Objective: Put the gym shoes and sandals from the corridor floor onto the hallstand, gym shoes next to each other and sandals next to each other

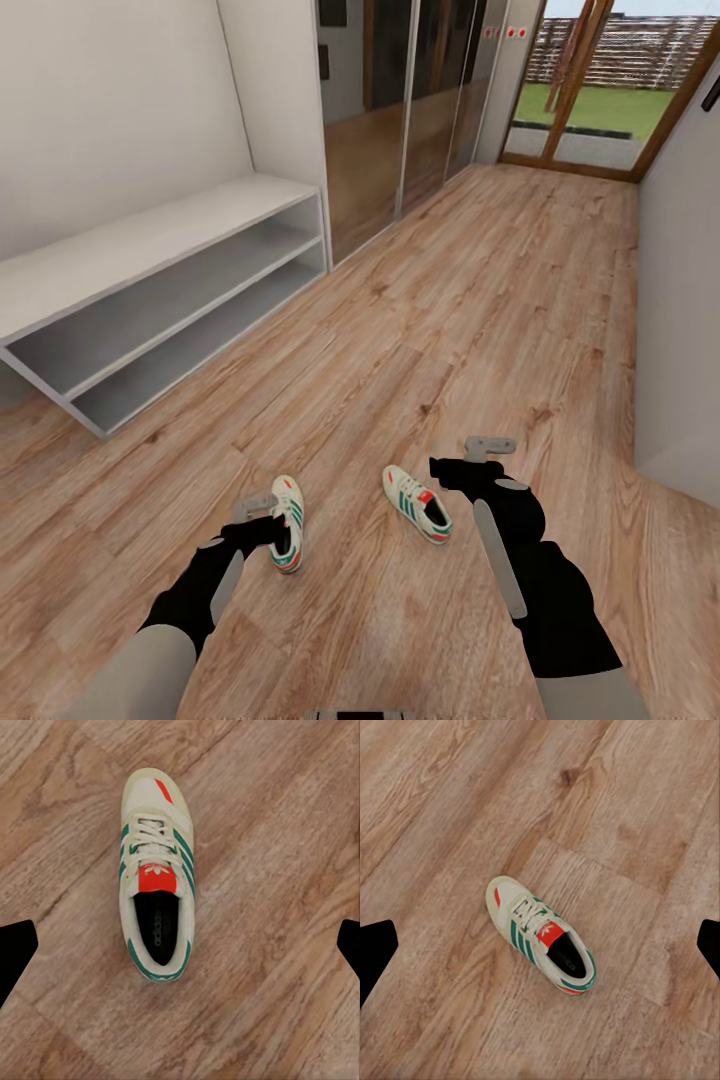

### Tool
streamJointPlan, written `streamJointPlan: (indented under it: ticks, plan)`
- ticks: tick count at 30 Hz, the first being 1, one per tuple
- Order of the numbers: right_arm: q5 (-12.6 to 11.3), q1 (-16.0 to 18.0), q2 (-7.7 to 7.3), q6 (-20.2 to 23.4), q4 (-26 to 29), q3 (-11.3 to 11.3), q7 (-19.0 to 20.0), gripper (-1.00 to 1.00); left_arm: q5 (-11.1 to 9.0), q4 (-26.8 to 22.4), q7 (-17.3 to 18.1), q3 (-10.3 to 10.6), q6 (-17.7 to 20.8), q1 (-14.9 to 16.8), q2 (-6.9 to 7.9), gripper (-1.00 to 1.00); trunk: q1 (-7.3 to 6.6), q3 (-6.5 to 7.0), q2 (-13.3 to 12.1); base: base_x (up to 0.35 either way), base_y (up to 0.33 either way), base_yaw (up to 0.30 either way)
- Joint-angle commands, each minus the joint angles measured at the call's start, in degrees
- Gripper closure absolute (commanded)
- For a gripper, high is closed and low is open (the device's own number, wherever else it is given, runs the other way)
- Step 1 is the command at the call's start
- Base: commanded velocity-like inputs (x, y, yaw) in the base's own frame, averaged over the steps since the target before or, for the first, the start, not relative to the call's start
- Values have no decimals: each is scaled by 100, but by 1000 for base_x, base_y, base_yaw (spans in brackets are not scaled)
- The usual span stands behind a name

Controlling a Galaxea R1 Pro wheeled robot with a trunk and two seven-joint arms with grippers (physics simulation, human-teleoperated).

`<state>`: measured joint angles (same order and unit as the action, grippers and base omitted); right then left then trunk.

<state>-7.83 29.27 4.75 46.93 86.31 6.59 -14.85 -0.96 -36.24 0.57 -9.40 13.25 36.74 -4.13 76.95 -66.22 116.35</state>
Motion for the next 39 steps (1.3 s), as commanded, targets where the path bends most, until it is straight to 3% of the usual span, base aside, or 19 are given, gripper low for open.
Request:
streamJointPlan:
  ticks: [1, 21, 33, 39]
  plan:
    - [1, 0, 0, 0, 0, 0, 0, -100, 0, -1, 3, 0, 0, 0, 0, -100, 23, -28, 42, 0, 0, 2]
    - [1, 0, 8, 0, 0, 7, 0, -100, 0, -6, 10, 0, 0, 0, 0, -100, 396, -505, 724, 0, 0, -64]
    - [1, 0, 8, -15, 0, 9, 0, -100, 0, -6, 6, 0, 0, 0, -7, -100, 396, -520, 724, 0, 0, -15]
    - [1, 0, 8, -17, 0, 9, 8, -100, 0, -6, 5, -1, -1, 3, -9, -100, 528, -662, 964, 0, 0, 0]
